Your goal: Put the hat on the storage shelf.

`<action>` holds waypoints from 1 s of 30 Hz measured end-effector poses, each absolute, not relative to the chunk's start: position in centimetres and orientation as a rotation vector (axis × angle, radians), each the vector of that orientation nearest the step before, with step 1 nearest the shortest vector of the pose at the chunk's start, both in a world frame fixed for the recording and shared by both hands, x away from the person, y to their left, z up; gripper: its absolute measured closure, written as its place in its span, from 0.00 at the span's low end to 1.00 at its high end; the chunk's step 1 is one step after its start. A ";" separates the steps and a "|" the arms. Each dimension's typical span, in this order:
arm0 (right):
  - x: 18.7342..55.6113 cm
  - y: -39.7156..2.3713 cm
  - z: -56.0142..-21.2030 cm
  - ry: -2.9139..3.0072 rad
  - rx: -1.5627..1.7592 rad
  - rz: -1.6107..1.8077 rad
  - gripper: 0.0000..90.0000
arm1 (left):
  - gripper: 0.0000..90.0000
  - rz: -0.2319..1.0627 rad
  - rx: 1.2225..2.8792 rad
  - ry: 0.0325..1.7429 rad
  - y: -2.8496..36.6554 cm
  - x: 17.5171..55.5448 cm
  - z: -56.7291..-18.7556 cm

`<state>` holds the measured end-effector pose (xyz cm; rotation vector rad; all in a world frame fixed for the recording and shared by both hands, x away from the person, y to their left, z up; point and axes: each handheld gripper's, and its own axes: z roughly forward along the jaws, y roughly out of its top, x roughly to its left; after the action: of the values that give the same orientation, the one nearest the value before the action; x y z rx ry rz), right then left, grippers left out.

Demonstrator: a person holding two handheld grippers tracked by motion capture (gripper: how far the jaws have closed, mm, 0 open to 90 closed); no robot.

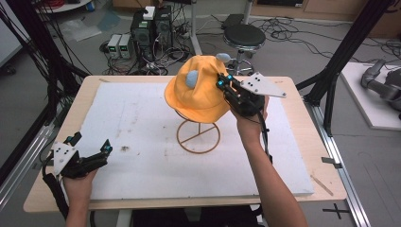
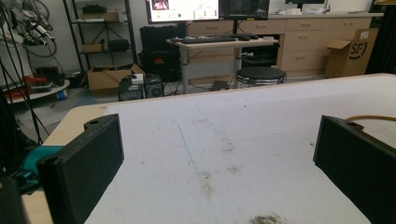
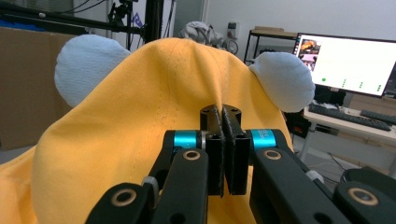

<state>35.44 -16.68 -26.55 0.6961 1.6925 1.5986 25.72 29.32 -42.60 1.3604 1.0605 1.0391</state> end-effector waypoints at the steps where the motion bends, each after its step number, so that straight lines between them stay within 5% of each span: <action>1: 35.4 -16.6 -26.7 1.696 0.693 1.597 0.99 | 0.02 1.038 1.360 1.061 29.3 25.7 -42.6; 19: 34.8 -16.4 -28.4 1.783 0.694 1.584 0.97 | 0.02 1.034 1.370 1.060 29.2 25.8 -42.7; 24: 34.6 -16.6 -28.4 1.713 0.739 1.560 0.59 | 0.02 1.034 1.369 1.060 29.2 25.8 -42.7; 30: 34.2 -17.4 -27.9 1.613 0.770 1.588 0.34 | 0.02 1.032 1.371 1.061 29.3 25.8 -42.7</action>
<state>34.20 -17.42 -27.93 0.7699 1.6125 1.5879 25.78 29.31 -42.67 1.3709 1.0607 1.0319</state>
